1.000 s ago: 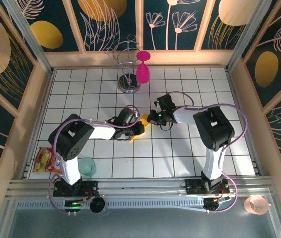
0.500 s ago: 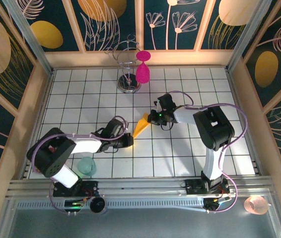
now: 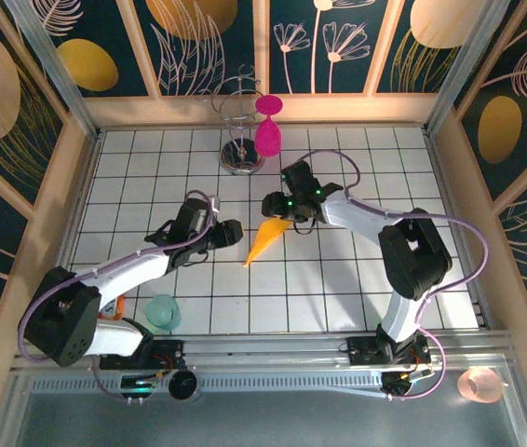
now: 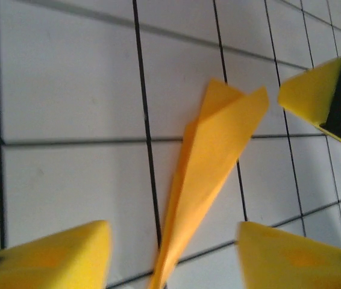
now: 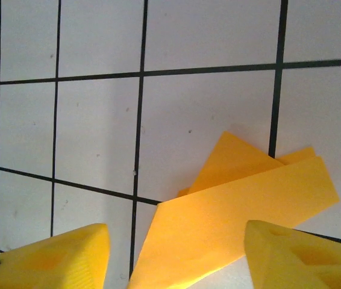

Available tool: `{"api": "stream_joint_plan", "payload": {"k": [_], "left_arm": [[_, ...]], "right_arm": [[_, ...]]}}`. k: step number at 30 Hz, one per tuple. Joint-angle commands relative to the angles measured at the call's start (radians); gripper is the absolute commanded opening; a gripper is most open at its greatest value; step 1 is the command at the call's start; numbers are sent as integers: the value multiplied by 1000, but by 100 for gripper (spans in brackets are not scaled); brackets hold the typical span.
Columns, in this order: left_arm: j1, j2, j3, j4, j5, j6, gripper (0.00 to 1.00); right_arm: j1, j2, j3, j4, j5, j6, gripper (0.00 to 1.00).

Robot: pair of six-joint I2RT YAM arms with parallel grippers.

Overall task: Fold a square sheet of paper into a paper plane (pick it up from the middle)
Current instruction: Turn over a paper plane at the top-center of the table.

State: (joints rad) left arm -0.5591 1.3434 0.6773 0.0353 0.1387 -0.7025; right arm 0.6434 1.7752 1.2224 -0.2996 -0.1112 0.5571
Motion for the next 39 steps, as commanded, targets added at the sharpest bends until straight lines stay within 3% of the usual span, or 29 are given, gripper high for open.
{"api": "stream_joint_plan", "payload": {"k": [1, 4, 9, 15, 23, 39], "left_arm": [[26, -34, 37, -69, -105, 53, 77], [63, -48, 31, -61, -131, 72, 90], [135, -62, -10, -34, -128, 69, 98], [211, -35, -74, 50, -63, 39, 99], [225, 36, -97, 112, -13, 35, 99], [225, 76, -110, 151, 10, 34, 99]], "right_arm": [[53, 11, 63, -140, 217, 102, 66], [105, 61, 128, -203, 300, 173, 69], [152, 180, 255, -318, 380, 268, 71], [185, 315, 384, -438, 462, 350, 71], [217, 430, 516, -546, 514, 352, 70], [248, 370, 490, -642, 558, 413, 61]]}}
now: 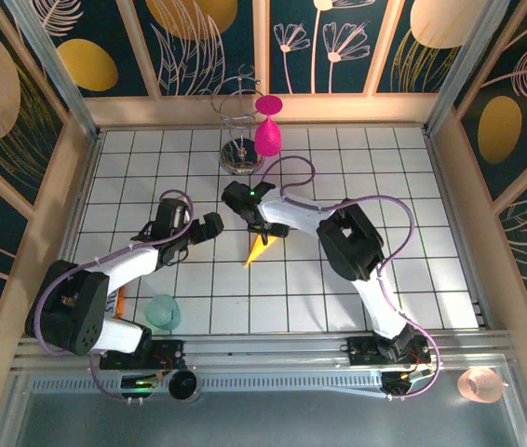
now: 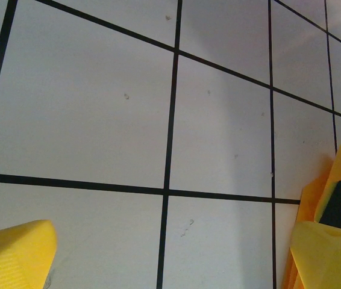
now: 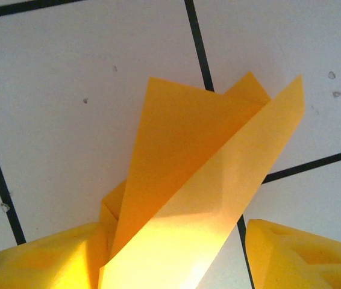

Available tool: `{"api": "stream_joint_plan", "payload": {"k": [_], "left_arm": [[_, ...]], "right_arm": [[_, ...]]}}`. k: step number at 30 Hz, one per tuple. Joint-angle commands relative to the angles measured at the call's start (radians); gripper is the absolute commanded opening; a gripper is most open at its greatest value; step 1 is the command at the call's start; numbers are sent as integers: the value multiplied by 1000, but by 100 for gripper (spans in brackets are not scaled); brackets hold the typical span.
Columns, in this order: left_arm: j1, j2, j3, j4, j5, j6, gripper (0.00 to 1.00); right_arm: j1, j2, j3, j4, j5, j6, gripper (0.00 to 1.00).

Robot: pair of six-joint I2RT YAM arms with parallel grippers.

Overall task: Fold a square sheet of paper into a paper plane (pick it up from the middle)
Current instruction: Turn over a paper plane at the top-center of the table.

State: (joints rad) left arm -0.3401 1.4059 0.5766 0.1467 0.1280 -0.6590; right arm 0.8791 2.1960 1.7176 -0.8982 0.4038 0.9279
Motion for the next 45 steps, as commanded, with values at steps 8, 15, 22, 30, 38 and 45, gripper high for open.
{"api": "stream_joint_plan", "payload": {"k": [8, 15, 22, 30, 38, 45], "left_arm": [[6, 24, -9, 47, 34, -10, 99], [6, 39, -7, 54, 47, -9, 99], [5, 51, -6, 61, 56, -10, 99], [6, 62, -4, 67, 64, -11, 99], [6, 65, -1, 69, 68, -11, 99], [5, 67, 1, 67, 71, -10, 99]], "right_arm": [[15, -79, -35, -55, 45, 88, 55], [15, -94, -44, -58, 53, 108, 49], [18, -104, -50, -62, 50, 124, 41], [26, -123, -52, -64, 53, 140, 30], [25, -134, -64, -55, 55, 147, 7], [22, -133, -94, -22, 10, 137, 8]]}}
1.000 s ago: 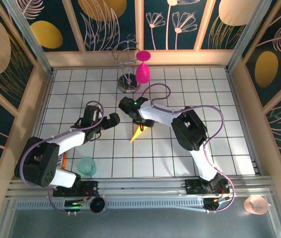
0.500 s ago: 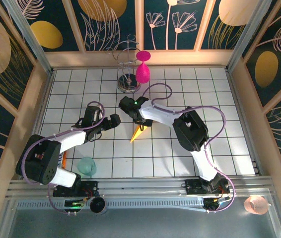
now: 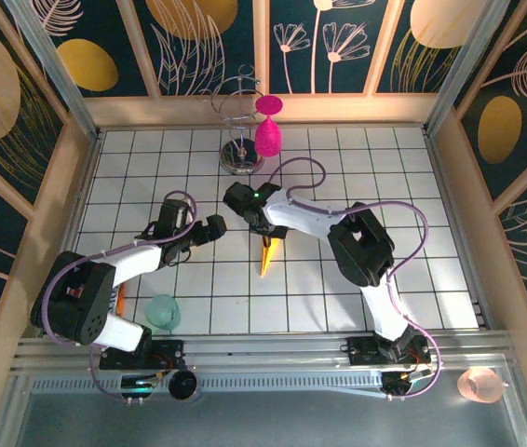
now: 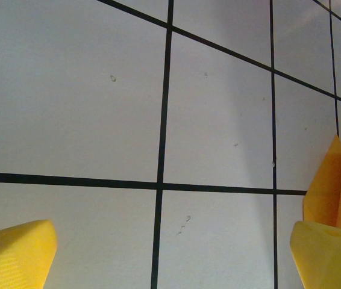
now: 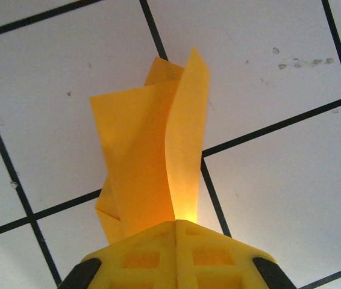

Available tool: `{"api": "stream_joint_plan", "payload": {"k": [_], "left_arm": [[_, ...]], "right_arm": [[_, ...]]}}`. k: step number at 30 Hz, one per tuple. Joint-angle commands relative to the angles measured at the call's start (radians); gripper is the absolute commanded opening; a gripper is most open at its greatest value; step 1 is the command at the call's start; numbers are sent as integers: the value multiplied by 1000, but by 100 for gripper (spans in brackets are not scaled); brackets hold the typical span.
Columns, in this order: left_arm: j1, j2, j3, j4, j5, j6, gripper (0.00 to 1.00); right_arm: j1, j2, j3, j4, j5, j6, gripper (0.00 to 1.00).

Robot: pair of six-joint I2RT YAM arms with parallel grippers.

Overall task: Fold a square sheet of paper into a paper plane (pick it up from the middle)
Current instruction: Turn over a paper plane at the top-center of the table.

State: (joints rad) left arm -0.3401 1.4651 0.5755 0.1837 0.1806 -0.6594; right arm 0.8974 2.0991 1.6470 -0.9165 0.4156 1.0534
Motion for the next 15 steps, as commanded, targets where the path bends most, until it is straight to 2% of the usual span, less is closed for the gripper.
{"api": "stream_joint_plan", "payload": {"k": [1, 7, 13, 15], "left_arm": [[6, 8, 1, 31, 18, -10, 99], [6, 12, 3, 33, 20, -11, 99], [6, 3, 3, 33, 13, -20, 99], [6, -6, 2, 36, 6, -25, 99]], "right_arm": [[0, -37, -31, 2, -11, 11, 9], [-2, -42, -49, 3, -19, 13, 13], [-4, -60, -50, 12, 12, 0, 1], [-9, -74, -37, 24, 28, -28, 0]]}}
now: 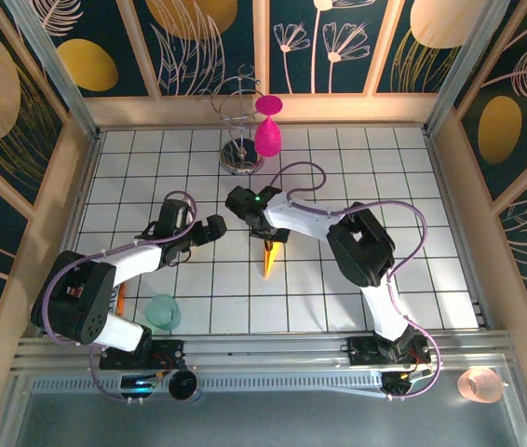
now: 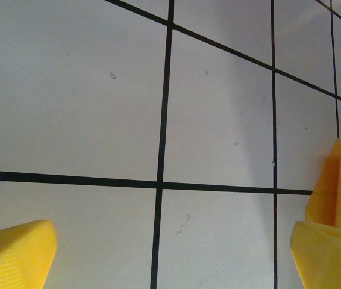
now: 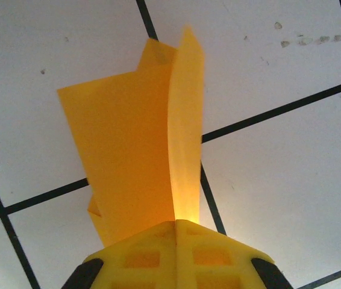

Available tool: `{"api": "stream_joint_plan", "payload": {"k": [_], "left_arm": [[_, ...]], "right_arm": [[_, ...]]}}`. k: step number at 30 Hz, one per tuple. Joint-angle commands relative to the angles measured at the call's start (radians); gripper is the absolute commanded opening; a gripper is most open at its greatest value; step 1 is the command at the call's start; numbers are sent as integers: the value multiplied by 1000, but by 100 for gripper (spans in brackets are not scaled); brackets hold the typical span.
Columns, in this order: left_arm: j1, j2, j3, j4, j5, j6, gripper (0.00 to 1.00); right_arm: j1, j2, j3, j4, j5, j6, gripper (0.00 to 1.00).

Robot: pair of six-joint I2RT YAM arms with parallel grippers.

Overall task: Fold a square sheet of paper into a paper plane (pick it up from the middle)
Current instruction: Turn over a paper plane at the top-center of the table.

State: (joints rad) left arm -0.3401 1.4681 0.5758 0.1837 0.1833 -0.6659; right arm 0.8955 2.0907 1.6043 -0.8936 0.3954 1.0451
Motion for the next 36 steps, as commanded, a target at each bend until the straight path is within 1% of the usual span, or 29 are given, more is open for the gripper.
{"api": "stream_joint_plan", "payload": {"k": [1, 4, 6, 8, 11, 15, 18, 21, 25, 28, 31, 34, 36], "left_arm": [[7, -14, 2, 35, -1, -21, 99], [12, -37, 0, 31, -21, -33, 99], [18, -56, -6, 30, -33, -46, 99], [25, -78, -9, 27, -52, -61, 99], [27, -122, -17, 37, -73, -81, 99], [27, -155, -23, 55, -66, -104, 99], [26, -149, -28, 98, -11, -116, 97], [26, -129, -36, 158, 60, -140, 91], [25, -81, -36, 235, 166, -185, 82], [16, -34, -39, 277, 217, -229, 73], [-5, 10, -44, 312, 235, -268, 68], [-33, 47, -50, 356, 246, -300, 67], [-62, 75, -36, 351, 232, -311, 67]], "right_arm": [[-11, -79, 8, 21, 57, -46, 0], [-32, -133, -4, 119, 46, -160, 0], [-49, -184, -34, 234, -4, -269, 0], [-69, -231, -86, 377, -102, -374, 0], [-103, -305, -196, 573, -263, -439, 0], [-153, -361, -361, 824, -487, -434, 0], [-181, -371, -458, 963, -610, -417, 0], [-206, -367, -539, 1082, -702, -387, 0], [-235, -355, -640, 1219, -795, -343, 0], [-263, -351, -711, 1316, -850, -304, 0], [-289, -337, -766, 1394, -893, -272, 0], [-307, -318, -796, 1435, -928, -256, 0], [-320, -307, -813, 1452, -953, -247, 0]]}}
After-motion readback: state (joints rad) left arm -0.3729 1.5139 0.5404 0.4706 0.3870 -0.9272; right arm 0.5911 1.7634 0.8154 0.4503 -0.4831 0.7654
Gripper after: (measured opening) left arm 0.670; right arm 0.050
